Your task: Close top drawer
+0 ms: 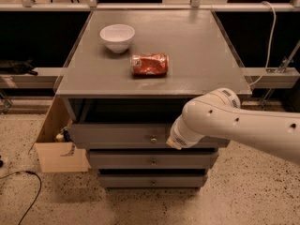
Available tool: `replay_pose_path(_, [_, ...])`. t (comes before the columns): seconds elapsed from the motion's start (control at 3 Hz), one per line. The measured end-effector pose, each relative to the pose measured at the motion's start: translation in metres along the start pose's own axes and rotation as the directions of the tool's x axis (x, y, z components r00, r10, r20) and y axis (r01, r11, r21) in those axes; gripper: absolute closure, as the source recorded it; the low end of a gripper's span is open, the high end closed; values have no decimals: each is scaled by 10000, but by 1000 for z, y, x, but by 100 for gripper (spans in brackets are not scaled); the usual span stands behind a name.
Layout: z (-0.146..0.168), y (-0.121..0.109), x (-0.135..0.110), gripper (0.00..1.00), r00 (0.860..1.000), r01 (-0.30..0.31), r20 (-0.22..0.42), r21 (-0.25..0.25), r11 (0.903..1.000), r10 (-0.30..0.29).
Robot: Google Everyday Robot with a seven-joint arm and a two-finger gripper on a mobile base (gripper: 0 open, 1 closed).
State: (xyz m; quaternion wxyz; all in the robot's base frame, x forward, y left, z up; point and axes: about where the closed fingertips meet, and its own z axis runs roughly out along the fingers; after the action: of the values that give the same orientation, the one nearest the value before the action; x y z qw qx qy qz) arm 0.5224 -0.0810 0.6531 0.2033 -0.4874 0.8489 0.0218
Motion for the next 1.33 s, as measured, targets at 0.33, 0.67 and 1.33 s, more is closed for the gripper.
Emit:
replay_pose_path(0.33, [-5, 4, -1, 100, 9999, 126, 9, -4, 9999, -126])
replay_pose_path(0.67, [-5, 4, -1, 100, 9999, 133, 15, -3, 9999, -133])
replay_pose_path(1.33, [9, -43, -37, 100, 9998, -192, 126, 1287, 9915, 177])
